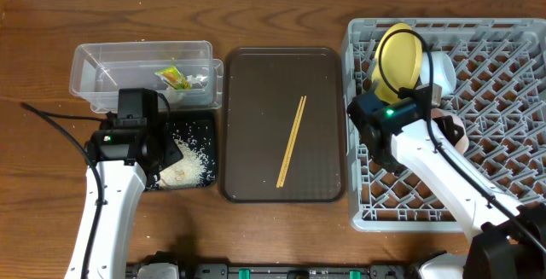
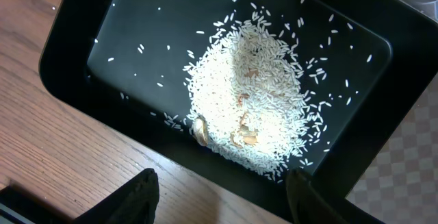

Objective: Sort waste into correct bins and load items into the dishwasher rack
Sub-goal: 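Carry the white bowl into the rack and set it down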

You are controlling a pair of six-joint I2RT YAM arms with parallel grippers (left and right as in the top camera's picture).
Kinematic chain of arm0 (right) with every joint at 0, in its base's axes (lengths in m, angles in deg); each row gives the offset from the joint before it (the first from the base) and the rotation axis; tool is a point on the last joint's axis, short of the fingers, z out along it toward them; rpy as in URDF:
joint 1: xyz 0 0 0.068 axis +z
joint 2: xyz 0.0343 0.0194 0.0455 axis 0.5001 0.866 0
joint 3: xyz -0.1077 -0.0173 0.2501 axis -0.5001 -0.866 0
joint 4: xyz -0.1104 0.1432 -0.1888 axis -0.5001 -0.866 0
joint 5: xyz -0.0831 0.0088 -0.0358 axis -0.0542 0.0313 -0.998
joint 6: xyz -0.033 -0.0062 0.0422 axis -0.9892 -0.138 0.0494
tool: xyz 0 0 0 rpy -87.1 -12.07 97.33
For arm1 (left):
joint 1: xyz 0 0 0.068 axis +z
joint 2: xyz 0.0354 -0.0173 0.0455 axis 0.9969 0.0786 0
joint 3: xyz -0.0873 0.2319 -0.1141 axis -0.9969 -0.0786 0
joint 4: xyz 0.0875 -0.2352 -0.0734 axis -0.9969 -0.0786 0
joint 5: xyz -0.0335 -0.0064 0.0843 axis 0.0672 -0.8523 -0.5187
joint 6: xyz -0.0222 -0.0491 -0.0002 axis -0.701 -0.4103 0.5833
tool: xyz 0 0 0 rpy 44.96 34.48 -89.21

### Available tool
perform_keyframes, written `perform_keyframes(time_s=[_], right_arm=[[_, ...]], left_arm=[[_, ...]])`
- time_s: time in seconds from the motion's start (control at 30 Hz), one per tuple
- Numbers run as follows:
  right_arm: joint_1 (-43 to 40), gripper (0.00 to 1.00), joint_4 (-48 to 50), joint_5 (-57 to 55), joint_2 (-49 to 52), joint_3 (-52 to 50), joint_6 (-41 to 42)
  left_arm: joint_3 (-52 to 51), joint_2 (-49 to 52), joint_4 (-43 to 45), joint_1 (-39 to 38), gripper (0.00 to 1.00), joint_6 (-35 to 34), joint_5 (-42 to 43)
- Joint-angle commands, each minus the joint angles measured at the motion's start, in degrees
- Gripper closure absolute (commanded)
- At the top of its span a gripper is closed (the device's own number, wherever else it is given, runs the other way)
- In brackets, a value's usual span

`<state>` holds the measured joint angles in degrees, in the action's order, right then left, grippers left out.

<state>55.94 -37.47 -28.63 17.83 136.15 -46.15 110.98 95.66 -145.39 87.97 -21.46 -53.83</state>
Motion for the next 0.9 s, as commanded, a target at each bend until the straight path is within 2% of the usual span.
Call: perform_keyframes(time_s=[0.0, 0.4, 0.63, 0.87], right_arm=[[2.01, 0.99, 0.44, 2.47, 0.13, -0.92, 1.33], [5.77, 0.98, 1.90, 12.13, 0.13, -0.92, 3.02], [4.50, 0.99, -2.08, -1.49, -0.07, -0.46, 9.25], [3.87, 0.99, -2.23, -2.08, 0.07, -0.66, 9.05]], left_arm=[[0.94, -0.52, -0.13, 0.24, 0.37, -1.01, -1.07], [0.94, -0.52, -0.13, 0.24, 0.37, -0.98, -1.07], [0.94, -0.52, -0.15, 0.24, 0.37, -0.98, -1.09], [0.94, -0.52, -0.13, 0.24, 0.37, -0.96, 0.24]])
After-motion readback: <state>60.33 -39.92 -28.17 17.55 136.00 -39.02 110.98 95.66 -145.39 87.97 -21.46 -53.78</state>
